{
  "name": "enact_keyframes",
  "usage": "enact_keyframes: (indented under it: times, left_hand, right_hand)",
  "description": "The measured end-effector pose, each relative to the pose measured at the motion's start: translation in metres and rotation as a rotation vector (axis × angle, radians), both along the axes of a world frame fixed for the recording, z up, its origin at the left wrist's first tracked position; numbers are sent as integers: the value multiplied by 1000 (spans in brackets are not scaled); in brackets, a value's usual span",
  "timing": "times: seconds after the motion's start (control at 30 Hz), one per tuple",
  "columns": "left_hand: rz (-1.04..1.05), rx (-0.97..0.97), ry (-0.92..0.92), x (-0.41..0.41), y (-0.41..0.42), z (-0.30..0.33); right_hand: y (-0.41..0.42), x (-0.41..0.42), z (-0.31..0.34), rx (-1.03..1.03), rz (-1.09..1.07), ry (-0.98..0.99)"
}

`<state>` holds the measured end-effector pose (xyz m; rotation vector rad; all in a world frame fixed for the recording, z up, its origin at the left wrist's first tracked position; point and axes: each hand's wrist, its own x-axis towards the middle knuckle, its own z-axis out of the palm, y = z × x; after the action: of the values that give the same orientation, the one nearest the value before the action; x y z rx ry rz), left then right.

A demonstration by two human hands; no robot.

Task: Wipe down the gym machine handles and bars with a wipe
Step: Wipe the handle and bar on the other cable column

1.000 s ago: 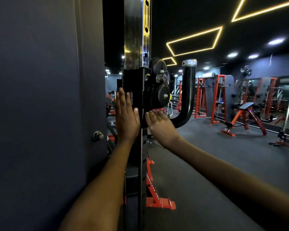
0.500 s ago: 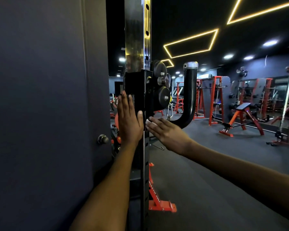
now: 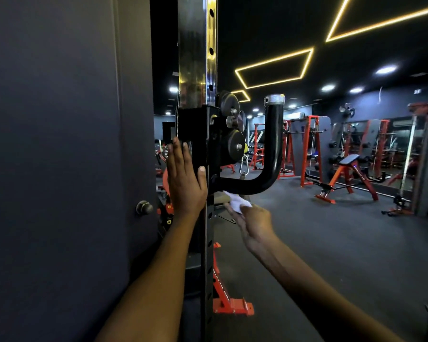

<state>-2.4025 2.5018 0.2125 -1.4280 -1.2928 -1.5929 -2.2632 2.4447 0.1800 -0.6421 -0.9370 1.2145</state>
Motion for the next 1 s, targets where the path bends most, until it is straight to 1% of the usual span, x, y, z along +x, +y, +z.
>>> enact_keyframes:
  times: [0.03,0.17,0.27,0.33,0.4,0.5,0.53,0.57,0.63,0.67,0.7,0.73,0.77,0.83,0.9,1.0]
  left_hand:
    - [-8,5,4,0,0,0]
    - [-21,-20,-12,-2,3,-3]
    - [-11,-26,-6,-2,4,-3]
    - [-14,-30,-9,-2,4,-4]
    - [-23,-37,-13,-2,5,-4]
    - [-20,-45,-13,-3,6,-5]
    - [-20,-44,-15,-3,7,-5]
    - [-23,-42,-17,-3,7,-5]
    - [-32,-37,-20,-2,8,-6]
    - [-32,-36,-20,-2,8,-6]
    - [-29,-37,-20,-2,8,-6]
    - [-25,-40,-19,-2,7,-6]
    - [-21,-42,-14,-2,6,-5]
    - [-11,-44,-4,-2,3,-5]
    - [-6,-44,-6,-1,2,-4]
    - [-5,-40,-20,-1,2,-4]
  right_hand:
    - [7,-11,3,-56,55,86]
    - [16,-44,12,-167,152,184]
    - [15,-31,22,-215,235,331]
    - [9,-12,28,-245,236,373]
    - [-5,5,32,-273,232,444]
    - [-23,32,40,-271,135,446]
    - [-26,44,46,-241,91,447]
    - [-30,55,54,-164,2,428]
    - [-32,73,71,124,-261,362]
    - [-34,76,80,269,-411,277]
    - [-31,75,85,400,-559,127]
    - [-29,69,85,500,-641,-47]
    - [-27,58,79,586,-671,-224]
    - [-15,40,45,689,-721,-516]
    - [0,32,-9,754,-740,-696]
    - [-14,22,-62,767,-574,-842]
